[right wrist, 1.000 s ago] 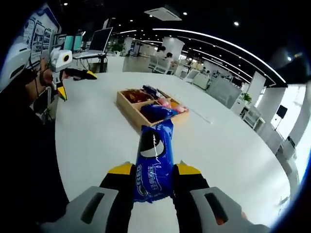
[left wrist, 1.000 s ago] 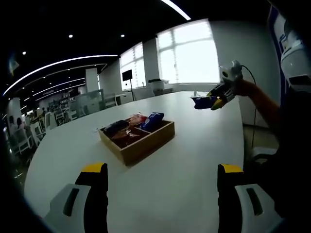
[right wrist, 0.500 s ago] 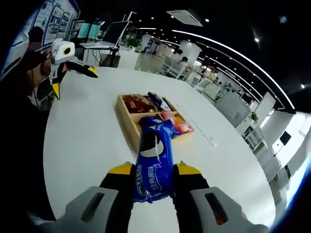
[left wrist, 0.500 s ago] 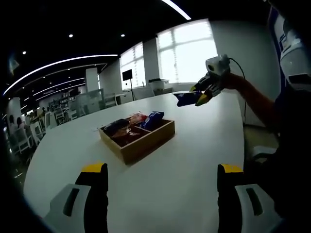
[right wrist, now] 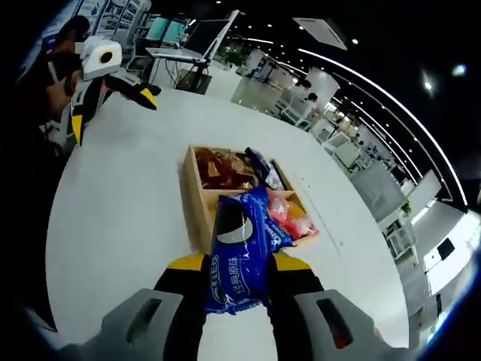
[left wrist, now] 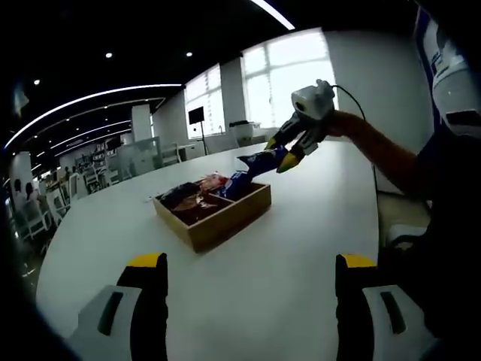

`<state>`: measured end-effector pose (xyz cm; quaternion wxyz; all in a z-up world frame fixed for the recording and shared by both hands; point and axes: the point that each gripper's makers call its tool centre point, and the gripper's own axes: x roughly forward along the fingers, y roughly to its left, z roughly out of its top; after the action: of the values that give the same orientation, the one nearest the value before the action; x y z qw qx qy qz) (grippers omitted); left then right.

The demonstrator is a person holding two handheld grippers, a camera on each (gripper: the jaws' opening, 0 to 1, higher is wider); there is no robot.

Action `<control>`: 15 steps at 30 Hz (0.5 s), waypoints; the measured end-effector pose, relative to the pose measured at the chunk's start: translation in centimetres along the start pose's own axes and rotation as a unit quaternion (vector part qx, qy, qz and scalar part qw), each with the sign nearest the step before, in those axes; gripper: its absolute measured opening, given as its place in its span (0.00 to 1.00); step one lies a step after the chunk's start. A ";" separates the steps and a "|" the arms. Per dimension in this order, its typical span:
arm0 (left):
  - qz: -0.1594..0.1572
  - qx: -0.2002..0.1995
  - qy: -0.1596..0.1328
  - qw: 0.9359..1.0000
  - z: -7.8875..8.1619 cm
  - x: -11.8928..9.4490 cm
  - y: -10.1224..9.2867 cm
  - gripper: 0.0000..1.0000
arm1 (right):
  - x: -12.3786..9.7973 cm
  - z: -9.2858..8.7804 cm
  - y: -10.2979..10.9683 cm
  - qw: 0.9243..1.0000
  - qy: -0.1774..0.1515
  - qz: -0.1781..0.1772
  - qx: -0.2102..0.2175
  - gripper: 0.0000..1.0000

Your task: Pick up the scattered marshmallows, QQ candies, Oreo cookies, and mixed nuts on the table and sort them into separate containers

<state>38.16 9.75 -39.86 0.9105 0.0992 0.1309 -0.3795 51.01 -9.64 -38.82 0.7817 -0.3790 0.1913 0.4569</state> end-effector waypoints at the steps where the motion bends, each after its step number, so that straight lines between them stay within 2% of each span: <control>1: -0.001 -0.001 0.000 1.000 0.0 0.0 0.0 0.96 | 0.4 0.1 0.0 1.000 -0.003 0.004 -0.004 0.27; 8: -0.001 0.000 0.003 1.000 -0.1 0.0 0.0 0.96 | 2.8 0.2 0.9 0.999 0.001 0.031 -0.016 0.28; 15: -0.009 -0.011 -0.010 1.000 0.2 -0.1 -0.1 0.97 | 4.0 0.0 1.2 0.999 0.011 0.035 -0.031 0.28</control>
<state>37.99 9.71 -39.67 0.9092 0.0846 0.1272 -0.3874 52.01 -7.05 -41.88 0.7509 -0.4015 0.1989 0.4852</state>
